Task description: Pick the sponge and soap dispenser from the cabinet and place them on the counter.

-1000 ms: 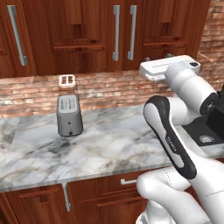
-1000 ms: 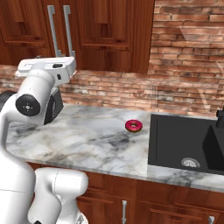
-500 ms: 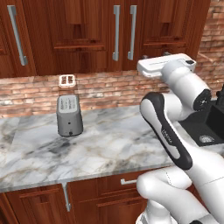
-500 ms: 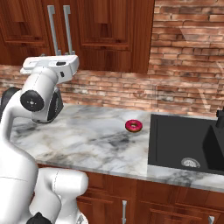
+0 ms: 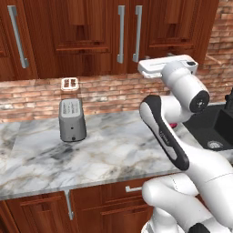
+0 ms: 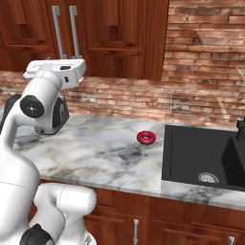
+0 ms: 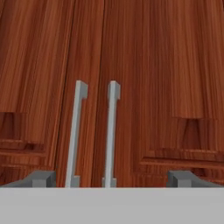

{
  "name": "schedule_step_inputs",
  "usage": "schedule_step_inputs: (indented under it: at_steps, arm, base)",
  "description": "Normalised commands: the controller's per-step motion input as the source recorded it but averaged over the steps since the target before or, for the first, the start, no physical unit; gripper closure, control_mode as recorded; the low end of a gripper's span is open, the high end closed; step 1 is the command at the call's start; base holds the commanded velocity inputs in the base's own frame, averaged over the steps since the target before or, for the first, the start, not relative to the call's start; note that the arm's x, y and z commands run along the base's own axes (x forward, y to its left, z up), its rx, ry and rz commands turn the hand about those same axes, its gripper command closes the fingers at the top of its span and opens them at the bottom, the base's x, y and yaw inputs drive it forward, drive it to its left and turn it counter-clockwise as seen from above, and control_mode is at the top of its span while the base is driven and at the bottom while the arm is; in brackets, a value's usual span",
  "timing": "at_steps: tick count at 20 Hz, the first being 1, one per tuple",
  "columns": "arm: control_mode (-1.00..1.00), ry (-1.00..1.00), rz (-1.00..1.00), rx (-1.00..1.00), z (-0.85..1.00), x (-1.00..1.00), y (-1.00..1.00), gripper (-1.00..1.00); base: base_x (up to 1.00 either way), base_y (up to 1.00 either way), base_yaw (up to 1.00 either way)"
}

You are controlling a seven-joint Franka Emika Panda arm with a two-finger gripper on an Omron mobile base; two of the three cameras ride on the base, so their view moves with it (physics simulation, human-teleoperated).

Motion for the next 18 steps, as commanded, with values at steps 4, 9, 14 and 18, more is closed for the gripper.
schedule_step_inputs:
  at_steps: [4, 9, 14, 18]
  arm:
    - [-1.0, 0.0, 0.0, 0.02, 0.0, 0.18, 0.08, -1.0]
    - [-1.0, 0.0, 0.0, 0.03, 0.0, 0.18, 0.07, -1.0]
    - [-1.0, 0.0, 0.0, 0.02, 0.0, 0.16, 0.0, -1.0]
    - [-1.0, 0.0, 0.0, 0.0, 0.0, 0.18, 0.0, -1.0]
  base:
    - [0.0, 0.0, 0.0]
    - [0.0, 0.0, 0.0]
    - [0.0, 0.0, 0.0]
    - [0.0, 0.0, 0.0]
